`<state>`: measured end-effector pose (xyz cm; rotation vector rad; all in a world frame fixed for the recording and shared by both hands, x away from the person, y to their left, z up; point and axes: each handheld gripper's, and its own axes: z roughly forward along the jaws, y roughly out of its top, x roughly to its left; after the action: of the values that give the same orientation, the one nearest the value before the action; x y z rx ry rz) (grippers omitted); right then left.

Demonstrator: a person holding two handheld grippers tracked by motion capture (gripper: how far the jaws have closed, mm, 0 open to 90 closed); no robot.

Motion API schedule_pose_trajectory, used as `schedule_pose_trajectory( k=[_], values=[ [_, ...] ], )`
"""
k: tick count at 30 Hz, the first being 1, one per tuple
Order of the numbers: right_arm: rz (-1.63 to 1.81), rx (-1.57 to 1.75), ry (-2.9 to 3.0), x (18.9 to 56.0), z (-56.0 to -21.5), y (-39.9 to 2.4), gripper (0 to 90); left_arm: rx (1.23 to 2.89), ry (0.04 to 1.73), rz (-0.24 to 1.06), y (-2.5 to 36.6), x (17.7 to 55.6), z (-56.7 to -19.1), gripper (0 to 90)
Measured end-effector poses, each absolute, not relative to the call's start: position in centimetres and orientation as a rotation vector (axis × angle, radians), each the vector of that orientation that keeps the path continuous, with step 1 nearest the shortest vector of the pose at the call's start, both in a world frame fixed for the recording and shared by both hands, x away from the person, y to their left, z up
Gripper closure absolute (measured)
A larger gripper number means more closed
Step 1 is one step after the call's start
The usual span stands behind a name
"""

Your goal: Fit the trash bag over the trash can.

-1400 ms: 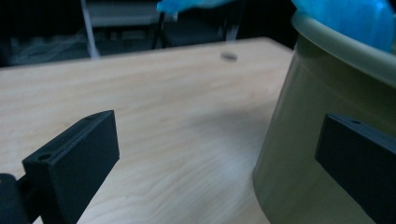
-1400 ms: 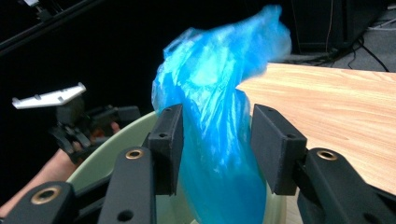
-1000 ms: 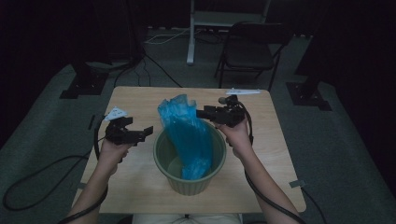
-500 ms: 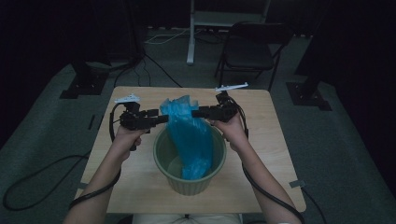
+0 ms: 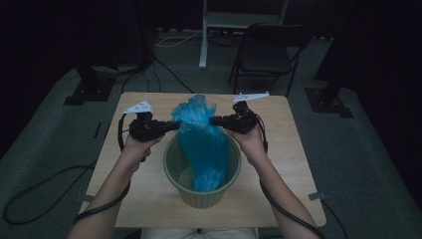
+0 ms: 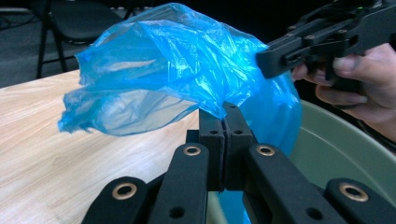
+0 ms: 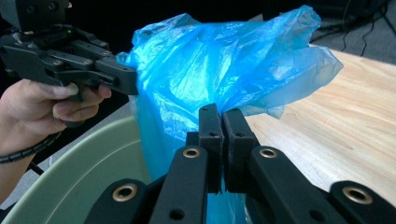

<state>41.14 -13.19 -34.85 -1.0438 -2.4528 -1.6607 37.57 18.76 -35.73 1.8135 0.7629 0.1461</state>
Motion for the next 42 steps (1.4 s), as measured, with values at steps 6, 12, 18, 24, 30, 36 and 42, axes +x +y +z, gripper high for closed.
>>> schedule_pose_trajectory(
  k=[6, 12, 18, 24, 30, 36, 42],
  values=[
    [-1.777, -0.977, -2.407, 37.4, -34.6, -16.0, 87.9, 1.839, 0.691, 0.168, 19.4, 34.5, -34.6, 89.6],
    [-1.822, -0.922, -2.365, 34.9, -34.5, -17.9, 87.9, 1.864, 0.634, 0.128, 19.3, 32.7, -34.6, 89.7],
    [-1.832, -0.869, -2.365, 32.0, -35.3, -19.2, 87.9, 1.908, 0.558, 0.131, 19.2, 30.2, -34.5, 89.7],
    [-1.781, -0.841, -2.274, 29.8, -37.7, -19.8, 88.9, 1.917, 0.545, 0.07, 19.7, 28.8, -35.3, 89.5],
    [-1.767, -0.832, -2.171, 27.5, -40.2, -20.6, 89.6, 1.954, 0.498, 0.025, 19.3, 26.8, -36.3, 89.4],
    [-1.772, -0.842, -2.133, 25.5, -40.9, -21.3, 89.7, 1.946, 0.462, 0.0, 19.1, 25.3, -36.5, 89.4],
    [-1.736, -0.884, -2.1, 24.3, -42.9, -21.7, 89.6, 2.012, 0.431, -0.02, 18.3, 24.2, -37.7, 89.5]
  ],
)
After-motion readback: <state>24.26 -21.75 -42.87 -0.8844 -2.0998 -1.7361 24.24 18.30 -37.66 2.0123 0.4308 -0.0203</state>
